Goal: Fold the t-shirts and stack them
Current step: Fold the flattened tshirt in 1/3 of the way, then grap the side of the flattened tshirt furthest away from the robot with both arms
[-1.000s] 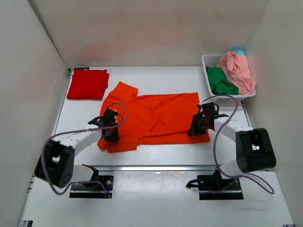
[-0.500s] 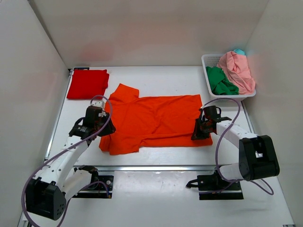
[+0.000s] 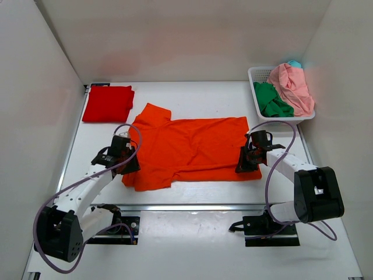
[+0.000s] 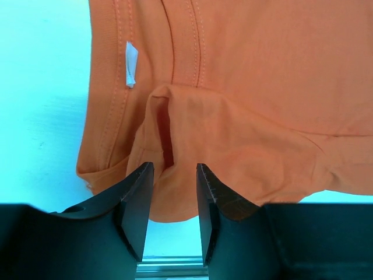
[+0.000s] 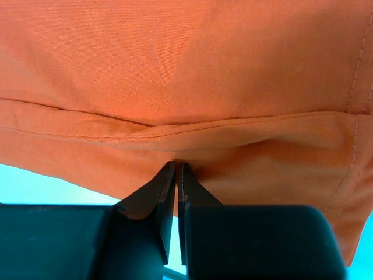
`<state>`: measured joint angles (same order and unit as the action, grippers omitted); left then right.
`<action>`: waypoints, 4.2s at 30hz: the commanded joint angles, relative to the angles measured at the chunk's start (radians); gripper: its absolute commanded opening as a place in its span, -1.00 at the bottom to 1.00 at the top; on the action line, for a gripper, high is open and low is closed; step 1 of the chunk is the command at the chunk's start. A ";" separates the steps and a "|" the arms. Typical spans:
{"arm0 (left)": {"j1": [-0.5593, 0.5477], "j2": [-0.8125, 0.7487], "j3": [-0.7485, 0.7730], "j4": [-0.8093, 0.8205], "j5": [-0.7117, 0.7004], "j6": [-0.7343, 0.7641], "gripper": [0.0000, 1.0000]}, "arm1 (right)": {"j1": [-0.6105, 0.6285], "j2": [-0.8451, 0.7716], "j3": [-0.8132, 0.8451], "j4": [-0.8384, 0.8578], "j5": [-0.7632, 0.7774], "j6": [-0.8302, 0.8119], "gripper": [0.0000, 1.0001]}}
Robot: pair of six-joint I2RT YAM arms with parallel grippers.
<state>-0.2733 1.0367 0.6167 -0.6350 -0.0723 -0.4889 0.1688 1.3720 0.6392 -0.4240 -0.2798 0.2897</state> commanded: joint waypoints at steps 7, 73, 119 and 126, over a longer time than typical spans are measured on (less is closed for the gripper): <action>-0.046 0.063 -0.026 0.067 -0.004 -0.020 -0.11 | -0.002 0.019 -0.015 0.001 0.007 -0.012 -0.91; 0.020 0.349 0.309 0.051 0.128 0.167 -0.01 | -0.043 0.027 0.040 -0.064 0.060 -0.044 -1.00; 0.048 0.436 0.704 -0.059 0.088 0.288 0.06 | -0.034 0.087 0.539 -0.448 0.295 -0.096 -0.74; 0.111 0.820 0.959 0.112 0.017 0.311 0.31 | -0.008 0.203 0.672 -0.355 0.251 -0.087 -0.72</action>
<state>-0.1898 1.7264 1.4967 -0.5953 -0.0322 -0.1982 0.1513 1.5429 1.2541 -0.8417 -0.0124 0.1886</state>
